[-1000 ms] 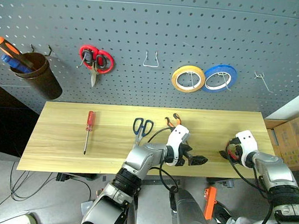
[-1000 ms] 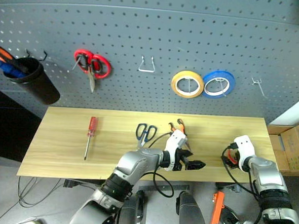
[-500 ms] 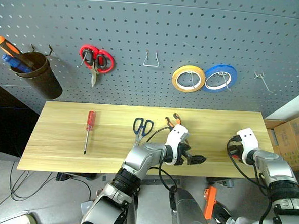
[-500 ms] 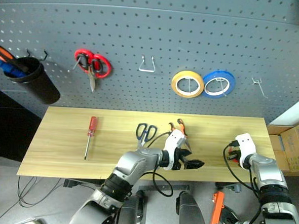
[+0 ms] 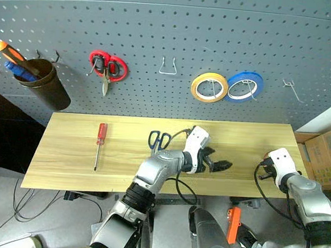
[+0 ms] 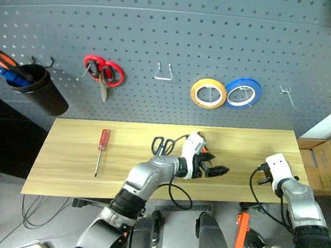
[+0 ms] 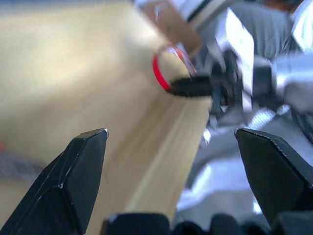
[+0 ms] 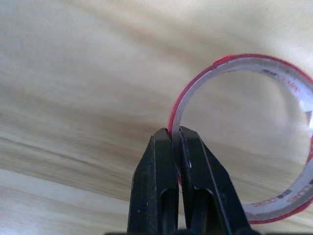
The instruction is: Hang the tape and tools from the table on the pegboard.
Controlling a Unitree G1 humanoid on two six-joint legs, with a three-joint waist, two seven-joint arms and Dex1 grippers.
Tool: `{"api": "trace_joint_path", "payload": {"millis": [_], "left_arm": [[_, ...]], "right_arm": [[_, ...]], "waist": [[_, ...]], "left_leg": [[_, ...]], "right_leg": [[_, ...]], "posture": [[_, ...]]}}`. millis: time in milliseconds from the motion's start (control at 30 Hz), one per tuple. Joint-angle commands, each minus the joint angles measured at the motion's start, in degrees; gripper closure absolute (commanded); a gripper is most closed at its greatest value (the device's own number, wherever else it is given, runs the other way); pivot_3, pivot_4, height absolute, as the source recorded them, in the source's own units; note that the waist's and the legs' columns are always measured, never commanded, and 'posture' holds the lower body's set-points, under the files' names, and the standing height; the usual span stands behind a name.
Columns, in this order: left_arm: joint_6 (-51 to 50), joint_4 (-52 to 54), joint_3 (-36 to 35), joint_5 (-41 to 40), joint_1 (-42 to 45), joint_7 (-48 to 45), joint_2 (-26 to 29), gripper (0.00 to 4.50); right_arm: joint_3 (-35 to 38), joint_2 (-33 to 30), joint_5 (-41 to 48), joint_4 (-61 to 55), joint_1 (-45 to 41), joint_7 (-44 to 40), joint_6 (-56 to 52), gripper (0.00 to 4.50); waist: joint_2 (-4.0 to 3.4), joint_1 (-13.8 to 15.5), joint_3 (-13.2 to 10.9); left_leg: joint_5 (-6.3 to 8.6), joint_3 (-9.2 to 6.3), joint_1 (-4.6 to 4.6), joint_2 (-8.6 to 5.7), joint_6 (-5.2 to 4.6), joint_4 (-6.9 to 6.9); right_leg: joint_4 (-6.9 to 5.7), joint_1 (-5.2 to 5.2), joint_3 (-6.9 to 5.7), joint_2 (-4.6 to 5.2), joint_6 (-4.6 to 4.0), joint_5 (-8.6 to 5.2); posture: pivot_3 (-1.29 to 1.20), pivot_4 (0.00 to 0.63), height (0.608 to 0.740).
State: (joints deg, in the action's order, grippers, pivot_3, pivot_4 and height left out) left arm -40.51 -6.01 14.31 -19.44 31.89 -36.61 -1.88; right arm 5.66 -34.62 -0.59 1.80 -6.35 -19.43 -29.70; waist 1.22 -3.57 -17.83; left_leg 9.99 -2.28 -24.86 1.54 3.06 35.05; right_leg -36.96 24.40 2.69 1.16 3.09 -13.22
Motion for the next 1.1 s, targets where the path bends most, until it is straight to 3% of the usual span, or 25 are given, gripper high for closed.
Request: {"api": "trace_joint_path", "payload": {"millis": [33,200,433,767,1100], "left_arm": [[2.5,8.0,-1.5,-3.5,0.1,-3.2,0.8,0.00],[3.9,11.2,-2.8,-6.0,1.3,-5.3,1.9,0.00],[9.1,5.8,-4.1,-4.6,5.6,-3.5,-0.1,0.00],[14.7,-1.4,-4.7,-3.3,9.1,-2.5,-1.8,0.00],[14.6,-1.0,-5.3,-3.4,9.0,-2.6,-0.9,0.00]], "right_arm": [[2.1,1.9,-4.4,-14.2,4.7,6.8,1.9,4.49],[2.5,3.9,-9.2,-20.0,6.6,12.3,6.1,4.49],[5.4,3.8,-11.0,-13.8,-0.5,17.3,13.2,4.49],[4.7,3.4,-10.0,-0.5,-11.7,16.7,25.5,4.49],[4.8,4.6,-9.6,0.8,-12.9,16.9,29.2,4.49]], "waist": [[0.00,-0.3,0.6],[-0.02,-1.2,1.9],[-0.04,-1.5,2.9],[-0.03,-1.4,3.3],[-0.06,-1.2,3.4]], "left_leg": [[-0.01,0.00,0.00,0.02,0.02,0.00],[-0.03,0.01,0.01,-0.01,0.19,0.07],[-0.03,0.01,0.02,-0.02,0.17,0.54],[-0.03,0.01,-0.01,-0.02,0.13,0.77],[-0.03,0.01,0.00,-0.02,0.13,0.83]], "right_leg": [[0.00,0.01,-0.01,-0.01,0.00,0.00],[0.03,-0.02,0.01,0.00,0.05,0.04],[0.01,-0.22,0.01,-0.01,0.00,0.14],[-0.05,-0.30,0.06,-0.04,0.17,0.32],[-0.15,-0.30,0.10,-0.04,0.19,0.34]], "posture": [[-0.15,0.201,0.740],[-0.16,0.173,0.740],[-0.13,0.148,0.740],[-0.11,0.150,0.740],[-0.10,0.155,0.740]]}}
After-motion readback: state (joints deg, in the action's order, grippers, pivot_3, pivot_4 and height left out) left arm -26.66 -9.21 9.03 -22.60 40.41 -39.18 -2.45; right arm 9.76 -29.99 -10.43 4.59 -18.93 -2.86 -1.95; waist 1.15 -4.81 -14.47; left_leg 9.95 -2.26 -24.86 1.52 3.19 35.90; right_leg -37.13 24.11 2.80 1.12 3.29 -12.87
